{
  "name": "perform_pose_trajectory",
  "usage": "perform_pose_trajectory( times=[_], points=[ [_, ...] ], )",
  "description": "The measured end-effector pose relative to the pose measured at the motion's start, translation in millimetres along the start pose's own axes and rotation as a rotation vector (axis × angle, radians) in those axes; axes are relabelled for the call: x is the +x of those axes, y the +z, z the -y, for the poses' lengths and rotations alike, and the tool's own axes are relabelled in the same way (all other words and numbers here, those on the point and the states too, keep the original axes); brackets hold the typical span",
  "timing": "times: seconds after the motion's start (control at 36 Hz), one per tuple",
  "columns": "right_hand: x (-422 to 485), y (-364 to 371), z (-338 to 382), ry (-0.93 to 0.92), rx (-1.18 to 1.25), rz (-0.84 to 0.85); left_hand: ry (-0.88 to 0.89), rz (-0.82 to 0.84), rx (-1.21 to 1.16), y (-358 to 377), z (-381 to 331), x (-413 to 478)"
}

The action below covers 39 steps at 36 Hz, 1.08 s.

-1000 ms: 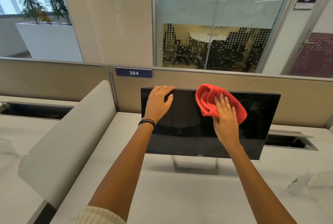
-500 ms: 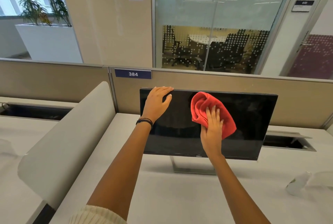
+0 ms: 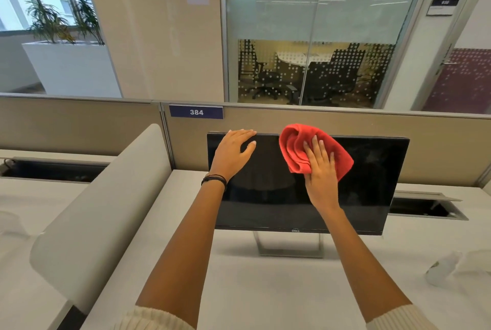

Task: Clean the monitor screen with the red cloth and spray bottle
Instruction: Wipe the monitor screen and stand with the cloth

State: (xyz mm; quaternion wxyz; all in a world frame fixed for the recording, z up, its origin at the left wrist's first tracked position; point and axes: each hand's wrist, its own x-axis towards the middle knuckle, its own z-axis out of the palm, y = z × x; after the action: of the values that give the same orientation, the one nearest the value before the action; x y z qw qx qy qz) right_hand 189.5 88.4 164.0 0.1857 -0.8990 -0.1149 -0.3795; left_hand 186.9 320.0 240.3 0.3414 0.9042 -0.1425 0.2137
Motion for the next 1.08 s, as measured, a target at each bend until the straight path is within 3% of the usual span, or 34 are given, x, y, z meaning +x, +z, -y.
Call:
perform_pose_trajectory(
  times=[0.25, 0.39, 0.47, 0.53, 0.58, 0.67, 0.81, 0.94, 1.08],
  points=[
    [-38.0, 5.5, -26.3, 0.369, 0.070, -0.135, 0.003, 0.012, -0.011, -0.4, 2.1, 0.5],
    [-27.0, 1.9, -6.5, 0.682, 0.535, -0.272, 0.012, 0.027, 0.007, -0.2, 1.6, 0.7],
    [-8.6, -5.2, 9.2, 0.829, 0.634, -0.415, 0.014, 0.042, 0.021, -2.1, 1.8, 0.3],
    [4.5, -12.2, 18.8, 0.767, 0.600, -0.482, 0.018, 0.046, 0.024, -3.0, 1.3, -0.4],
    [18.2, -15.8, 26.0, 0.570, 0.496, -0.482, 0.021, 0.046, 0.024, -3.3, 0.3, -0.6],
    [30.0, -9.4, 28.8, 0.357, 0.297, -0.282, 0.015, 0.043, 0.026, -3.2, -0.8, -0.6],
    [12.7, -2.3, -1.7, 0.120, 0.221, -0.074, 0.019, 0.049, 0.037, -2.9, -1.0, 0.1],
    [-3.0, -8.2, -32.0, 0.108, 0.151, -0.026, 0.036, 0.057, 0.051, -3.6, 0.7, 2.6],
    [-25.7, -4.6, -47.6, 0.291, 0.161, -0.054, 0.029, 0.051, 0.043, -2.3, 0.3, 2.0]
  ],
)
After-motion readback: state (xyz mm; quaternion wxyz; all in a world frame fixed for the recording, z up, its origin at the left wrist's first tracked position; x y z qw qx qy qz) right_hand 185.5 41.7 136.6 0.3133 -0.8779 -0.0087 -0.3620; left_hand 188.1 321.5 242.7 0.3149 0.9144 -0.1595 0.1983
